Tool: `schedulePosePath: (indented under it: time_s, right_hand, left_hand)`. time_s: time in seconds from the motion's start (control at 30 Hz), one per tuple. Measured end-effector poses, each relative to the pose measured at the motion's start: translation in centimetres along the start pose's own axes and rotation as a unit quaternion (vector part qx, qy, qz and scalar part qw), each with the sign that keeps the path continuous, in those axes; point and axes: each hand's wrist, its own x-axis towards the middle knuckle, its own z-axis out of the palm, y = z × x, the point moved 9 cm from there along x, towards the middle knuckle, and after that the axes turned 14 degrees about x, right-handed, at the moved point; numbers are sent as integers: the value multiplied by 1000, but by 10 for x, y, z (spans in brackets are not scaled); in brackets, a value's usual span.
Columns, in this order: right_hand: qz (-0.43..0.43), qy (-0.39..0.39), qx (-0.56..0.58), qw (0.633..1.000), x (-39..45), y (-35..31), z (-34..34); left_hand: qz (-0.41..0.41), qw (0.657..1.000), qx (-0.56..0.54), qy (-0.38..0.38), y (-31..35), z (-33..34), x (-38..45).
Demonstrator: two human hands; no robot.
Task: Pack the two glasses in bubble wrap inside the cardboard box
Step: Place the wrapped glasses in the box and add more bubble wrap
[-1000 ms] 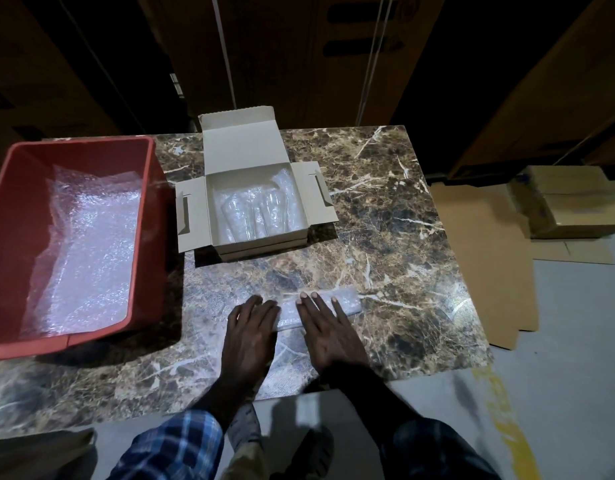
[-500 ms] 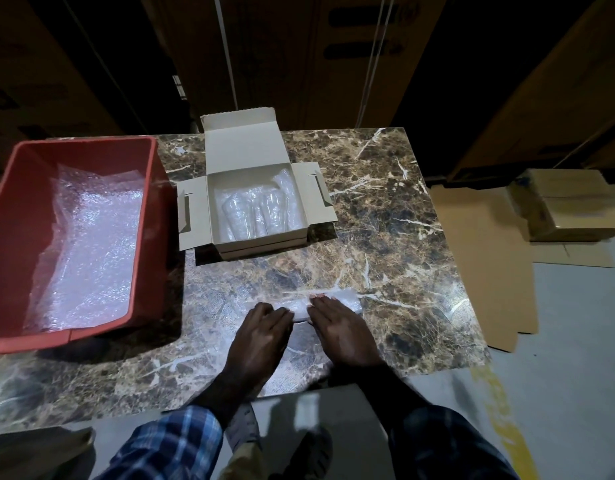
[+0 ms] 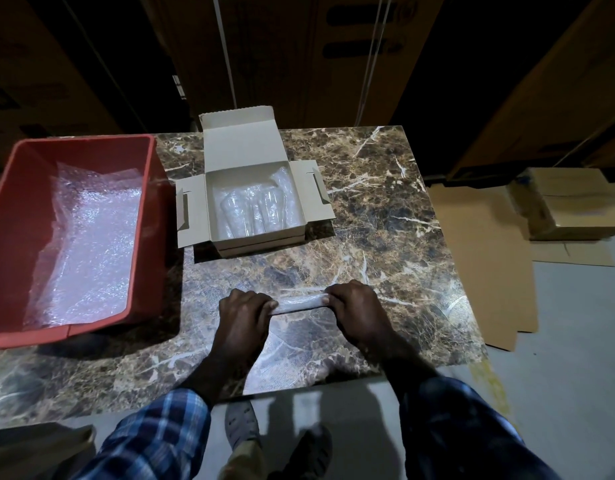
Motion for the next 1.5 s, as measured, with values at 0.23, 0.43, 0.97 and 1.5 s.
schedulePosePath:
  time_s: [0.23,0.43,0.97,1.5]
  right_hand:
    - [76,61,-8,995,0,13,4]
    - [73,97,-67,990,-7,16,-6]
    - [85,-29,-83,993,-7,17,-5]
    - [141,-141,-43,979,-42,20,11]
  left_hand:
    - [-100,994,15,-37,-12,-1,9]
    - [-84,995,54,15,-25,-5,0]
    - [101,990,98,0,-18,-8,-6]
    - [142,969,125,-158,-1,-13,-9]
